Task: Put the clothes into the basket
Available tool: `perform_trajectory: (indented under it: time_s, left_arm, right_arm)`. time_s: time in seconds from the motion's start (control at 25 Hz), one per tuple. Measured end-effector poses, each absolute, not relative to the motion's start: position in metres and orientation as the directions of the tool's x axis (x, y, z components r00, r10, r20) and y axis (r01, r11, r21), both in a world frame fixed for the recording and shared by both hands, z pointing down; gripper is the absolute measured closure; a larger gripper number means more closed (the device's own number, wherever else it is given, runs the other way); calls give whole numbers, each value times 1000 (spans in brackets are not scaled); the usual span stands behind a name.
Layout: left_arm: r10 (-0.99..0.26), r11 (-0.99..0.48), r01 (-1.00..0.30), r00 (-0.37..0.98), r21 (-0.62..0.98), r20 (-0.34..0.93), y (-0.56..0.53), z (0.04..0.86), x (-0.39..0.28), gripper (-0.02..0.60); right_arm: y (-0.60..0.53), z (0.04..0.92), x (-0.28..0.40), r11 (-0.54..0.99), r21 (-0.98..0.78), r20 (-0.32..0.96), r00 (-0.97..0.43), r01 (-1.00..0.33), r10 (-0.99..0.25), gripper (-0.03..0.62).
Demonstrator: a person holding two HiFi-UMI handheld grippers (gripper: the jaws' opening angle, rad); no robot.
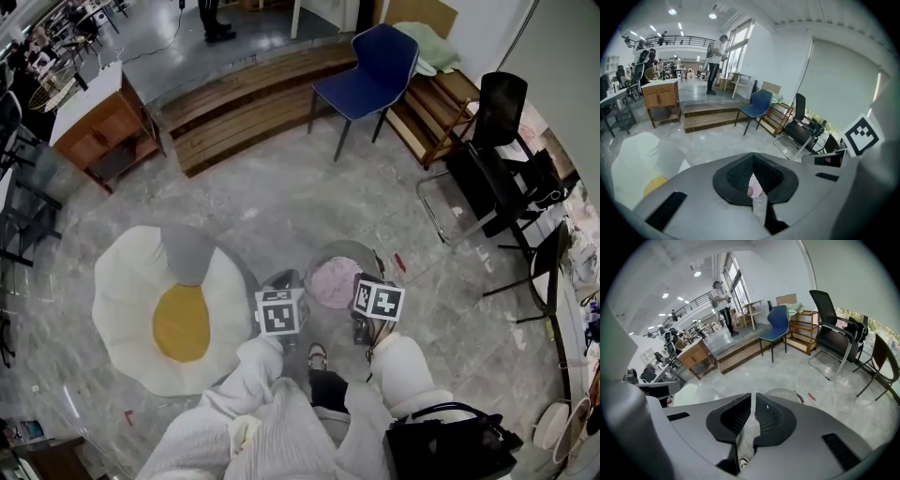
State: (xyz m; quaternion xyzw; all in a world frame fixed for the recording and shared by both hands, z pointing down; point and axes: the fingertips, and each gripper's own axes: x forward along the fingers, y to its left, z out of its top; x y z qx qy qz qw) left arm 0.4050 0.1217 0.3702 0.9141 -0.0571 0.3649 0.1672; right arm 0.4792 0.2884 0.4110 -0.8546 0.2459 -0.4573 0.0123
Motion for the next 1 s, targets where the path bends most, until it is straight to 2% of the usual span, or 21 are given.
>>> perform_trajectory:
  time_s: [0.24, 0.56, 1.0]
  left_arm:
    - [70, -943, -158, 764, 291, 641, 128, 343, 371, 578]
    - [127, -954, -76, 775, 290, 620, 133, 339, 332, 578]
    - [136, -955, -68, 765, 289, 630, 140, 348, 326, 578]
  right_arm:
    - [299, 381, 439, -893, -291, 737, 516, -343, -438, 559]
    - [295, 352, 388, -890, -270, 694, 566, -367, -444, 562]
    - [308, 357, 369, -900, -249, 709, 565, -358, -422, 566]
